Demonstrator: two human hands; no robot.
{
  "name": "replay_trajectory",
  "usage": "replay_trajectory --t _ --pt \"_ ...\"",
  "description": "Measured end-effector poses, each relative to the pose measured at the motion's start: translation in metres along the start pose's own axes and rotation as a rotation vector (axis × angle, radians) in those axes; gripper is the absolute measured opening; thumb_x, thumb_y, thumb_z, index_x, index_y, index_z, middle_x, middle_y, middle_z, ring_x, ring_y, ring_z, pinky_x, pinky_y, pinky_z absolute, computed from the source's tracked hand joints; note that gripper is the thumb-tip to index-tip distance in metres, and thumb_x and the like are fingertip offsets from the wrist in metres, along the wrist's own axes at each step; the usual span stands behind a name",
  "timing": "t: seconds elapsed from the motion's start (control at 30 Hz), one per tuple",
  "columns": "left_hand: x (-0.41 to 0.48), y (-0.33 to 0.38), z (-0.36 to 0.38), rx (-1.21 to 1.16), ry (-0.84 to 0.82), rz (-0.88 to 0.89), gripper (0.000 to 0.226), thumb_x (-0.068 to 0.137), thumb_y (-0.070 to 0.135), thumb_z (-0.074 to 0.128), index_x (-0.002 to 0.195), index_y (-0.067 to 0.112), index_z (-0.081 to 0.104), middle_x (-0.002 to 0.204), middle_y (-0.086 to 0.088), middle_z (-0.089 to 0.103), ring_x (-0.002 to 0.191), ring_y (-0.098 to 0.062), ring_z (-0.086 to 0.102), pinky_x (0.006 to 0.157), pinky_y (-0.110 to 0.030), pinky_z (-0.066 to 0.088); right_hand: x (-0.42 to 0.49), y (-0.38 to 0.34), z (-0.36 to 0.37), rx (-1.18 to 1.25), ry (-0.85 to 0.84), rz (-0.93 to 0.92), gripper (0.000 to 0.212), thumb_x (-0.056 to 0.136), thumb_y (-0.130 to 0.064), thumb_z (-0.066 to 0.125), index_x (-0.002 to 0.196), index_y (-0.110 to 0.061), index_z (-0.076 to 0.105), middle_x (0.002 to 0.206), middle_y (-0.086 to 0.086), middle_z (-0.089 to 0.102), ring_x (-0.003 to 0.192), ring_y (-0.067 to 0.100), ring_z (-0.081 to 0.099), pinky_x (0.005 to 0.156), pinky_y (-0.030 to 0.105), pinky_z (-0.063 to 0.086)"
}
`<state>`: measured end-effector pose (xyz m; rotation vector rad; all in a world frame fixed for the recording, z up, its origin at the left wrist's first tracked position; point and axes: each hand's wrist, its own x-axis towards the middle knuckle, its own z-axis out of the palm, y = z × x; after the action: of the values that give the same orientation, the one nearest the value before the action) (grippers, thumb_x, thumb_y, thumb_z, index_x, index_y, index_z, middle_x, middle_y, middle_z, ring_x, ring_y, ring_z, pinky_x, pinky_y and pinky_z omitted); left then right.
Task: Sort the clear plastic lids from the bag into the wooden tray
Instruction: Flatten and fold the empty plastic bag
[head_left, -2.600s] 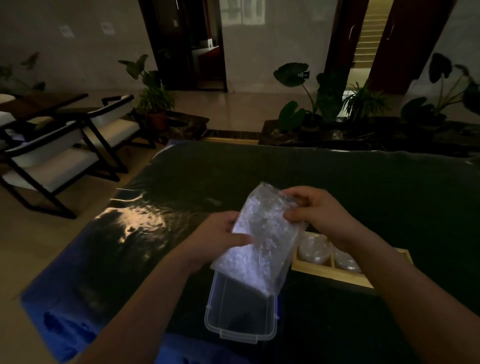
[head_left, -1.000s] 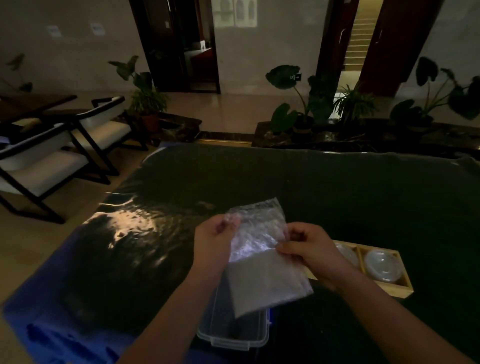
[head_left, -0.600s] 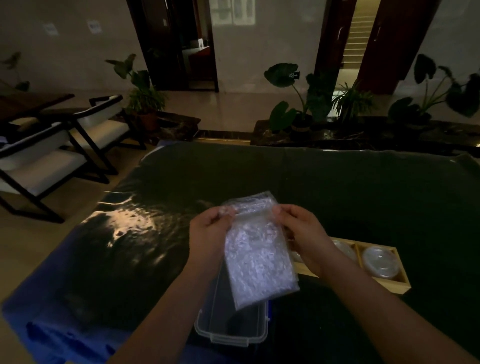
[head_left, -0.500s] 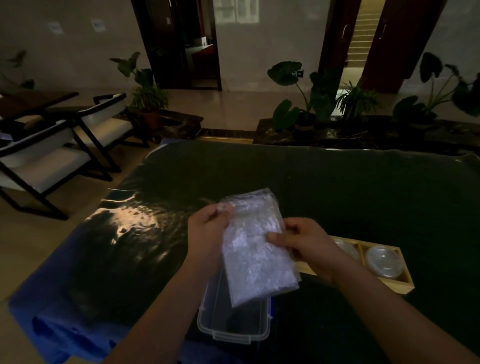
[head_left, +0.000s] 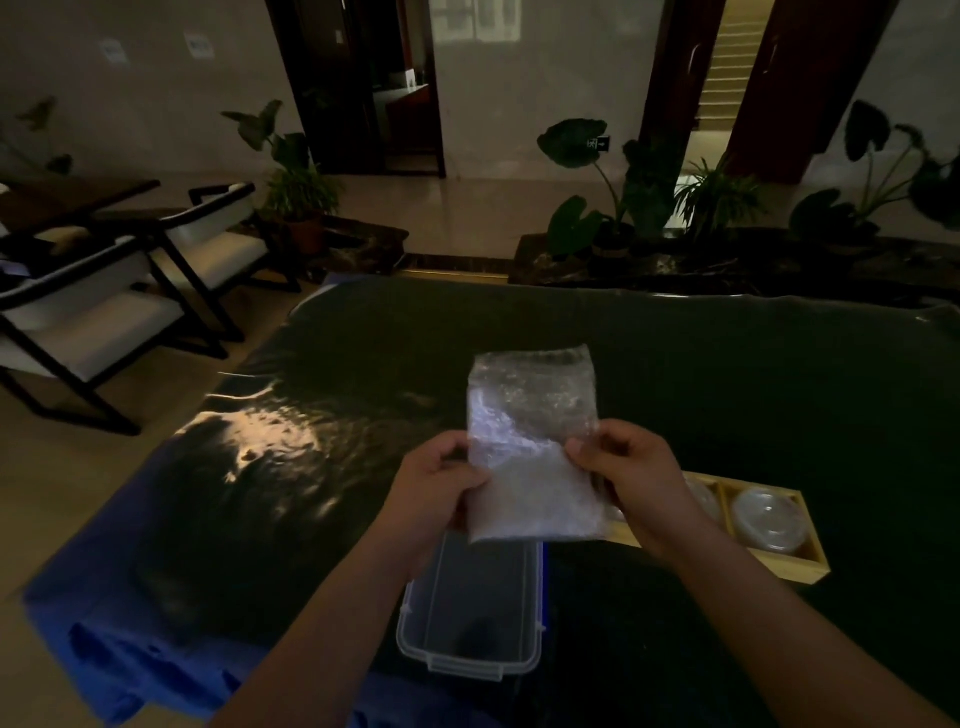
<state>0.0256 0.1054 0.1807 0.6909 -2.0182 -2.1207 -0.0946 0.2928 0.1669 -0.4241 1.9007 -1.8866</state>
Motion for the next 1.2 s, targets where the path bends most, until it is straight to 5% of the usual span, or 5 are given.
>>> replay_trajectory --t 0.57,0.77,0.83,1.0,1.2 --pt "-0.001 -0.013 0.002 -0.330 0.009 -0.097 0.028 0.103 0.012 0.047 0.114 0.011 0.072 0.078 -0.014 0.076 0.060 -0.025 0.071 0.047 -0.031 0.054 -0.002 0.011 -0.006 0.145 -0.080 0.061 0.026 0.091 0.005 0.054 0.086 -0.009 0.076 0.110 -0.007 0.074 0.094 0.011 0.072 0.065 0.028 0.060" --pt "-0.003 -0.011 0.000 -0.436 -0.041 -0.174 0.038 0.101 0.040 0.050 0.107 0.009 0.071 0.104 -0.018 0.077 0.081 -0.031 0.077 0.054 -0.038 0.059 -0.001 0.014 0.000 0.088 -0.023 0.128 0.025 0.094 -0.005 0.056 0.087 -0.016 0.078 0.111 -0.005 0.073 0.093 0.011 0.072 0.066 0.029 0.060" --pt "-0.003 -0.009 0.001 -0.309 0.008 -0.118 0.012 0.095 0.023 0.066 0.104 0.017 0.071 0.115 -0.014 0.072 0.087 -0.027 0.077 0.061 -0.038 0.061 0.000 0.013 0.003 0.099 -0.023 0.150 0.028 0.098 -0.014 0.053 0.098 -0.027 0.077 0.117 -0.001 0.069 0.098 0.017 0.071 0.071 0.035 0.061" --pt "-0.005 -0.013 -0.001 0.157 0.208 0.229 0.043 0.091 0.002 0.070 0.113 0.038 0.061 0.120 0.003 0.064 0.100 -0.015 0.070 0.063 -0.021 0.060 0.001 0.008 0.011 0.400 -0.176 0.362 0.046 0.085 -0.062 0.058 0.119 -0.033 0.065 0.114 0.009 0.073 0.097 0.029 0.074 0.078 0.050 0.060" --pt "-0.010 -0.019 -0.014 0.018 0.266 0.241 0.067 0.084 -0.003 0.076 0.136 0.035 0.055 0.112 0.008 0.071 0.097 -0.005 0.073 0.069 -0.031 0.064 -0.002 0.014 0.028 0.124 -0.169 0.170 0.035 0.082 -0.013 0.077 0.114 -0.022 0.066 0.103 -0.002 0.077 0.093 0.020 0.076 0.072 0.033 0.062"
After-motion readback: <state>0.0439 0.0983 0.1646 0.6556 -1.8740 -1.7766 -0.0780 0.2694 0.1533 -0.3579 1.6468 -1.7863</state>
